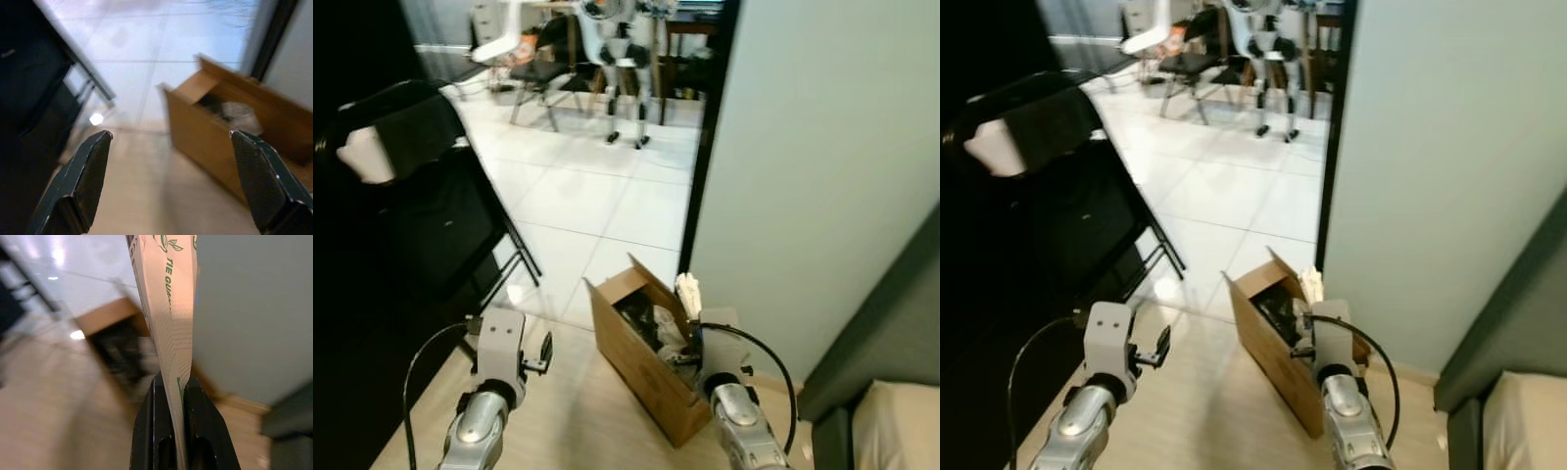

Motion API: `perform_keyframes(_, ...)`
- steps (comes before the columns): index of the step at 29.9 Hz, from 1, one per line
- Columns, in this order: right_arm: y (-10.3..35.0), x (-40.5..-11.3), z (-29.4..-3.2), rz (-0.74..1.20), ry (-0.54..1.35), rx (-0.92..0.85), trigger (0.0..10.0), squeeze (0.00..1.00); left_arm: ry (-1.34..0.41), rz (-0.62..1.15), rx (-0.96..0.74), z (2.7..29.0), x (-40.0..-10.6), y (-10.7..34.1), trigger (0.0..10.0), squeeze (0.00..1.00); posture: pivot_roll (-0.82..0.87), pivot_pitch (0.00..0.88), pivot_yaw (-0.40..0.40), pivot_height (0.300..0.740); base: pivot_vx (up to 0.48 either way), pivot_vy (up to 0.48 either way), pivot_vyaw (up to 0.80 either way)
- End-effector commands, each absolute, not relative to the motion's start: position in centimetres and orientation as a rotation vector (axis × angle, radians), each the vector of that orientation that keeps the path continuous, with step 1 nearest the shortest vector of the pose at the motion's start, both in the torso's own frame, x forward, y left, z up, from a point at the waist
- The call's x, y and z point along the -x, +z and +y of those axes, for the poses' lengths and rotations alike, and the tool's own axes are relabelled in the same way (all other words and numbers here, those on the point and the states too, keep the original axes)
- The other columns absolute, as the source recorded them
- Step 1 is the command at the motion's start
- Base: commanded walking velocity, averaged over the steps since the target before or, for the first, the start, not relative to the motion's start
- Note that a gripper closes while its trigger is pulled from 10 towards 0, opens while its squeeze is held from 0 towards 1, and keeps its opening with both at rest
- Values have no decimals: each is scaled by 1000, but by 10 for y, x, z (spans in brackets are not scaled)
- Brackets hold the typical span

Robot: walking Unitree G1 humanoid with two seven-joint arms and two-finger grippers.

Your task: Clean up the room

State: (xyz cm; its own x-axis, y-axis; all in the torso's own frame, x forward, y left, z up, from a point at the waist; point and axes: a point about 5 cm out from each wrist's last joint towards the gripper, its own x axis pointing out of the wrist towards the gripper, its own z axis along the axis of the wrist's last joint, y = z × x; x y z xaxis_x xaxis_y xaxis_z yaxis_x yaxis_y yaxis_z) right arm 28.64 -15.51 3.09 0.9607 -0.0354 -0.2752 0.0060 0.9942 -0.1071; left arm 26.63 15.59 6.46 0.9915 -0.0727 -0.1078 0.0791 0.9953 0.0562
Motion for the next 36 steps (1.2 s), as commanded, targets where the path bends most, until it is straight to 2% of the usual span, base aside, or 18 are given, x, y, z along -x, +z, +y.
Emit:
perform_keyframes(1,29,-285,-155,296,-31,94,10000,0,-73,122,-68,159,-264,61,10000,0,-32,79,33,740,379,0,-800)
perform_keyframes(12,31,-286,-153,275,-5,114,10000,0,-71,122,-57,158,-263,61,10000,0,-34,80,29,740,362,0,0)
perform_keyframes(30,33,-288,-150,268,21,111,10000,0,-68,125,-64,156,-263,60,10000,0,-36,83,24,740,0,0,0)
perform_keyframes(33,27,-290,-145,365,115,168,10000,0,-91,140,-90,157,-262,59,10000,0,-37,84,21,740,0,0,0)
perform_keyframes(34,20,-290,-141,446,208,208,10000,0,-110,145,-99,159,-262,59,10000,0,-40,92,21,740,0,0,0)
perform_keyframes(36,20,-290,-141,446,208,208,10000,0,-110,145,-99,159,-262,59,10000,0,-40,92,21,740,0,0,0)
